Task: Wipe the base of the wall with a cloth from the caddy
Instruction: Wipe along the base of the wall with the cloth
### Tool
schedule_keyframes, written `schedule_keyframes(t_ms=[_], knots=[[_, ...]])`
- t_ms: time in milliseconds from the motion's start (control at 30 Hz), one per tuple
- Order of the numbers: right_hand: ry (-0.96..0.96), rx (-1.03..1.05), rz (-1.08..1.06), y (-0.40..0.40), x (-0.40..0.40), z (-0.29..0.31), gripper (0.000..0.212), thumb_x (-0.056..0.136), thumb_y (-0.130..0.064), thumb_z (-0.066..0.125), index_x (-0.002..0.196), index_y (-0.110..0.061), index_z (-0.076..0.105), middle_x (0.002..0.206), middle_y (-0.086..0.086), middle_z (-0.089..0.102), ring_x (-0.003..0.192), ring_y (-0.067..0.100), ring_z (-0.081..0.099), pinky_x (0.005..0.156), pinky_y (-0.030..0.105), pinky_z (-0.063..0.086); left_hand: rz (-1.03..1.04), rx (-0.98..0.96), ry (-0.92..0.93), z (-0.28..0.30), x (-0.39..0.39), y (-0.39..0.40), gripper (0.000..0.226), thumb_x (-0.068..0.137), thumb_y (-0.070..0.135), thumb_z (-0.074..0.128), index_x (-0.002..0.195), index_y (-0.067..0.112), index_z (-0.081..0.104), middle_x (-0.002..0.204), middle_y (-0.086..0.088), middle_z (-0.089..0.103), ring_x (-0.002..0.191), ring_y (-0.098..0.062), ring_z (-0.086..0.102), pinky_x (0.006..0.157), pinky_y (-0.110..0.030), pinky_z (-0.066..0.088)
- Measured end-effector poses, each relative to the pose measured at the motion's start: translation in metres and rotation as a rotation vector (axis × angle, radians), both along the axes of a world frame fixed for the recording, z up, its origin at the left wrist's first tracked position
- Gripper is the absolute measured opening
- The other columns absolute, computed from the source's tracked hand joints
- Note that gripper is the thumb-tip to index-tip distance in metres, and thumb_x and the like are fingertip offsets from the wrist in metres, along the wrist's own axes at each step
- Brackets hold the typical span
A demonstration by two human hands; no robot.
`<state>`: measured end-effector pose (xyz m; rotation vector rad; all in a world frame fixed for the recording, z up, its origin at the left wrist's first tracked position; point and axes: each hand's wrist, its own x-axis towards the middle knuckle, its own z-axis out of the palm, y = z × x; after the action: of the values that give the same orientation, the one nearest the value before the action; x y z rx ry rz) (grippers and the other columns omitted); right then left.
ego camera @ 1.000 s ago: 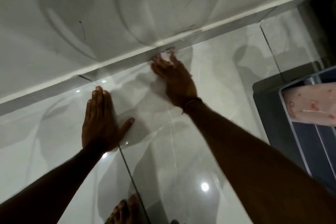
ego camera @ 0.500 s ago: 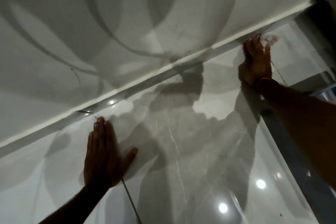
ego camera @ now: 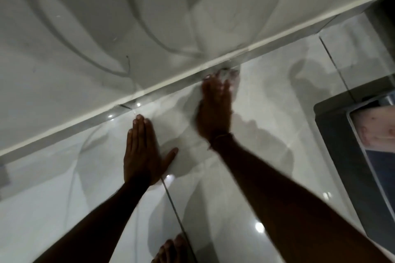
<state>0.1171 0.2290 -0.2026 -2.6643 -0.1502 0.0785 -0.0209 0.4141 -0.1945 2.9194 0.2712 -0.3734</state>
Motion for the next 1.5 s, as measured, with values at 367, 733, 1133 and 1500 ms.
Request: schedule_keyframes(t_ms=[367,733,1133,1500], knots=[[-0.012,0.064,0.520,0.074,-0.057,0.010,0.063,0.094,-0.011,0.037,0.156,-0.017,0.051,0.166,0.002,0.047,0.162,0.036,0.028,0.131,0.052,0.030,-0.021,-0.013,-0.028,-0.007,-0.006,0.008,0.113,0.093,0.079,0.029,0.164,-0.007,0.011,0.173,-0.028,0.005,0.163,-0.040,0.004,0.132,-0.049,0.008],[-0.070,-0.027,0.635,-0.005,0.003,0.010,0.076,0.086,0.001,0.033,0.156,-0.022,0.052,0.166,0.001,0.049,0.160,0.037,0.033,0.130,0.046,0.028,0.047,-0.005,-0.016,-0.003,-0.003,0.001,0.119,0.087,0.083,0.041,0.165,-0.001,0.008,0.175,-0.023,0.001,0.163,-0.036,0.002,0.132,-0.044,0.004],[-0.003,-0.170,-0.008,-0.221,0.146,0.013,0.057,0.093,0.002,0.038,0.148,0.005,0.054,0.159,0.030,0.049,0.155,0.047,0.037,0.132,0.063,0.017,0.068,-0.003,-0.039,-0.003,-0.003,-0.003,0.119,0.086,0.082,0.041,0.166,0.002,0.004,0.175,-0.023,0.001,0.164,-0.035,0.001,0.132,-0.046,0.004],[0.031,-0.216,-0.152,-0.201,0.155,0.013,0.069,0.089,-0.015,0.027,0.153,0.003,0.046,0.166,0.024,0.040,0.160,0.041,0.027,0.136,0.052,-0.002,0.045,0.020,-0.034,-0.008,-0.003,-0.002,0.118,0.089,0.079,0.047,0.167,0.003,0.000,0.176,-0.021,-0.004,0.164,-0.034,-0.003,0.132,-0.049,0.006]])
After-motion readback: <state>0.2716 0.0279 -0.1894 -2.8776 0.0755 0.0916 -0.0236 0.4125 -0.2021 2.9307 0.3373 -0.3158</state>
